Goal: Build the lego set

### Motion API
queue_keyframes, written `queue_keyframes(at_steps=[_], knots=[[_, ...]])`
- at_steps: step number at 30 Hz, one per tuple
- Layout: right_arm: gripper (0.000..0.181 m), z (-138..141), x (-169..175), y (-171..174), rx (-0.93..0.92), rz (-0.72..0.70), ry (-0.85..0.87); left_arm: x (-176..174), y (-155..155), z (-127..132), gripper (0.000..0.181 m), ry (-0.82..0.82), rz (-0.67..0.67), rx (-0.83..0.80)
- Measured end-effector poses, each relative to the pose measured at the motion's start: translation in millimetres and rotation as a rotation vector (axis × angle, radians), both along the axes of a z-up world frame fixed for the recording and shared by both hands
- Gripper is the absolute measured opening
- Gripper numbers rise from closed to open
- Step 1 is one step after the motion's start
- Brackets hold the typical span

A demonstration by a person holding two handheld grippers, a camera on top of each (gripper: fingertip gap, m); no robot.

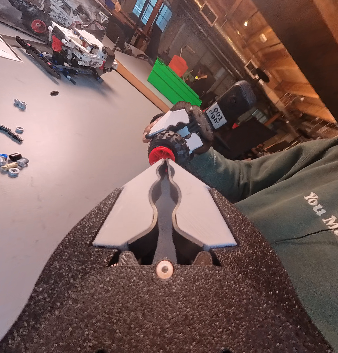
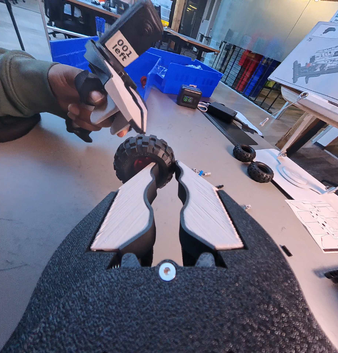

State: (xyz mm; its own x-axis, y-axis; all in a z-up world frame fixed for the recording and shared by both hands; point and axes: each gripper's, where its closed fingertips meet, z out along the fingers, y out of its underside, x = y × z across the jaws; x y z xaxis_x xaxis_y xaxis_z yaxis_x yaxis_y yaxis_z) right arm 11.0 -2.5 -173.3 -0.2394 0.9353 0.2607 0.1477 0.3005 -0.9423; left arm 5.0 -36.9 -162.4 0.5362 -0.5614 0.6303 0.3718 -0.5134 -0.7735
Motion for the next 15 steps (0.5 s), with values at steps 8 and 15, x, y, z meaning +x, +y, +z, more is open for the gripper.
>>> queue_keyframes(at_steps=[8,15], knots=[[0.014,23.2,2.8,-24.4,0.008,0.084,0.126,24.1,-8.8,17.2,0.032,-0.238,-0.155,0.001],[0.014,21.0,4.4,-24.6,0.001,0.107,0.119,24.8,-9.9,13.0,0.027,-0.096,-0.126,0.007]])
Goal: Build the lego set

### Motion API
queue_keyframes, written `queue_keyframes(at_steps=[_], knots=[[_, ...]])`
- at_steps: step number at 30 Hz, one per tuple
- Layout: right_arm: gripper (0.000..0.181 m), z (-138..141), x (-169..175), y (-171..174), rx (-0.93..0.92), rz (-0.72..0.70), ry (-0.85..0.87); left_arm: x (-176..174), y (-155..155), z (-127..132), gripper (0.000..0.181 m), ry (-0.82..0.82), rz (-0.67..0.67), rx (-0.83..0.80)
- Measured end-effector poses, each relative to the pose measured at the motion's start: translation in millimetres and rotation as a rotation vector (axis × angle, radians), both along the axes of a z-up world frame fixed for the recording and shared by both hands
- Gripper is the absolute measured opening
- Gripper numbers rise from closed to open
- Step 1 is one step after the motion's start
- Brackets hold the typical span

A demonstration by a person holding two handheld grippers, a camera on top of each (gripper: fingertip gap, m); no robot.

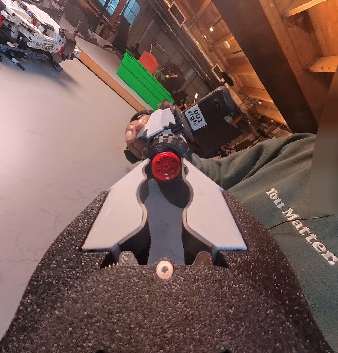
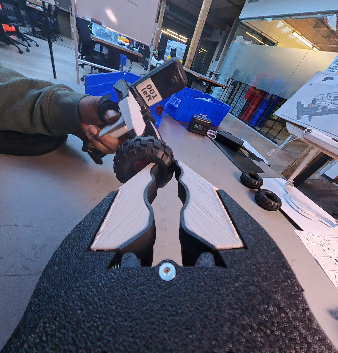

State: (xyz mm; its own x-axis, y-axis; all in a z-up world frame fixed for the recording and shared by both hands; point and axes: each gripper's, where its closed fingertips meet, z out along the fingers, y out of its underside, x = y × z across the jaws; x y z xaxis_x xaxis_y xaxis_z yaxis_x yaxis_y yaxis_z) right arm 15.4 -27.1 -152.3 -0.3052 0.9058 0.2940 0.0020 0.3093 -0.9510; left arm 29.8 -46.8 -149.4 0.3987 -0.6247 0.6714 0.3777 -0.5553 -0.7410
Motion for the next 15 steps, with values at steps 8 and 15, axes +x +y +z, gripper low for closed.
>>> queue_keyframes(at_steps=[8,15], knots=[[0.009,-8.0,5.7,7.2,0.001,0.033,-0.081,-4.5,-1.7,-6.5,0.027,0.249,0.047,0.059],[0.000,1.5,13.6,5.3,-0.096,0.096,-0.083,-6.5,-3.6,1.7,0.026,0.212,0.023,0.072]])
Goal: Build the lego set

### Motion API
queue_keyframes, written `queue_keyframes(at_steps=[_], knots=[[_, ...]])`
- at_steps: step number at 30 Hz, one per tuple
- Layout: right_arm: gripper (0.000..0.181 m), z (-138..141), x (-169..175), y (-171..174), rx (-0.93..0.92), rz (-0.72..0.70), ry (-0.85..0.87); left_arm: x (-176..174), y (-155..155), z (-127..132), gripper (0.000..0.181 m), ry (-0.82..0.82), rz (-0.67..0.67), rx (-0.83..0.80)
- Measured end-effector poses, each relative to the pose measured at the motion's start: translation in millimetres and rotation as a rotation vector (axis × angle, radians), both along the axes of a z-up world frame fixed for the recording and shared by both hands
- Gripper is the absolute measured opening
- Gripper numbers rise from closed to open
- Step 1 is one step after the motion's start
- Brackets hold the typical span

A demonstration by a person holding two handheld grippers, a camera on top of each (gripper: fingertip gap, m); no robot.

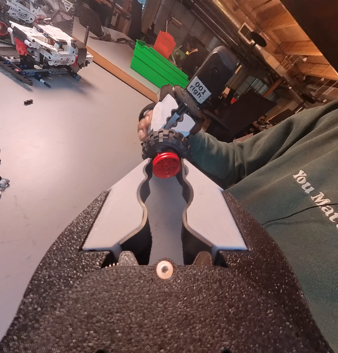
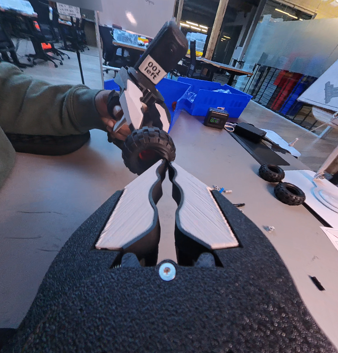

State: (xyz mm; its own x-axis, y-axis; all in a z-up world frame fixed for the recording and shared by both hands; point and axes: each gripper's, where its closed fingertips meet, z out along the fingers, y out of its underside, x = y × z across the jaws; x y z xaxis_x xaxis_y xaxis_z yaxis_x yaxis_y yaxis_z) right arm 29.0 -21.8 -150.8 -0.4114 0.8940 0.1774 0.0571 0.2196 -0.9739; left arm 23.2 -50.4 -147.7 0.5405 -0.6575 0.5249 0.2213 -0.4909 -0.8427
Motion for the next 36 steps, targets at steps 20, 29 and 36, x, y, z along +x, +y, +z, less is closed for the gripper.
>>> queue_keyframes(at_steps=[20,29,36], knots=[[0.000,24.2,25.4,32.6,-0.171,-0.044,0.052,9.1,10.7,2.2,0.040,0.068,0.036,0.092],[0.000,2.4,8.1,24.4,-0.187,-0.075,-0.033,19.8,22.2,0.6,0.003,0.256,0.174,0.160],[0.017,-2.4,6.3,15.1,-0.154,-0.061,-0.054,22.3,10.0,-8.3,0.001,0.297,0.073,0.149]])
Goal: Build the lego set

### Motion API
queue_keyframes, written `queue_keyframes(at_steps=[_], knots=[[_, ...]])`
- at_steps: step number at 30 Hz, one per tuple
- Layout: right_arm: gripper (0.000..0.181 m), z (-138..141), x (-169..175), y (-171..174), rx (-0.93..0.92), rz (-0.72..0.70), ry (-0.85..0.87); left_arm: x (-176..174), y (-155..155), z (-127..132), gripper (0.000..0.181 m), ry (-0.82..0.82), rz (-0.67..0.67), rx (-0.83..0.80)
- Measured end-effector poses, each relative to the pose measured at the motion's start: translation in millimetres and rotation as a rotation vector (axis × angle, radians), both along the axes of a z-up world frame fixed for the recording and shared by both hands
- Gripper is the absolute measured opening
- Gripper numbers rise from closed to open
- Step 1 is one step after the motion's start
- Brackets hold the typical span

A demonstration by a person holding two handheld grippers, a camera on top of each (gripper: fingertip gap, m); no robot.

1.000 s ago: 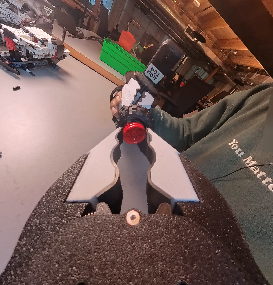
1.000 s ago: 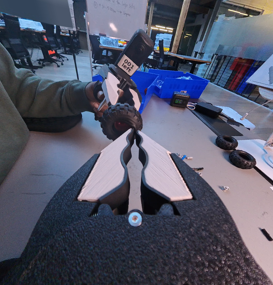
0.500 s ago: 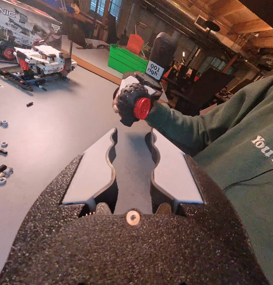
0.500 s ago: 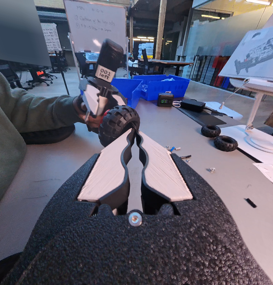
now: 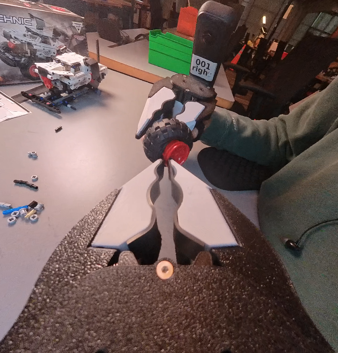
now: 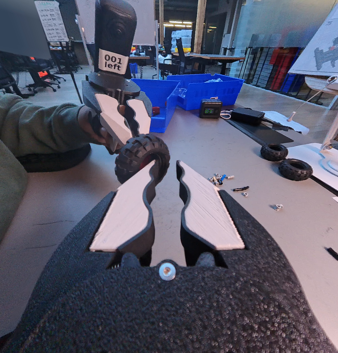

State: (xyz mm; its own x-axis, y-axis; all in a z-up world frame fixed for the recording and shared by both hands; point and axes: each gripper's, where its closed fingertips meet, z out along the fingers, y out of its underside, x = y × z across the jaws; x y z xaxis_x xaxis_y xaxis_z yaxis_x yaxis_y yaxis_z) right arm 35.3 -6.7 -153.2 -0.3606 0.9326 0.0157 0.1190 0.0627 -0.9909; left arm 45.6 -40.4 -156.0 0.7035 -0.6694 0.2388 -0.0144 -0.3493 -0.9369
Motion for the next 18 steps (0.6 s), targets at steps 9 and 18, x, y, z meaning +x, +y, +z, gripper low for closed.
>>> queue_keyframes(at_steps=[9,18], knots=[[0.002,5.6,6.6,-10.3,-0.044,0.077,-0.007,10.4,-9.7,10.8,0.000,-0.097,-0.070,0.016],[0.003,7.4,17.8,47.4,-0.099,-0.150,-0.006,-25.9,4.3,-6.1,0.000,-0.047,0.078,-0.014]])
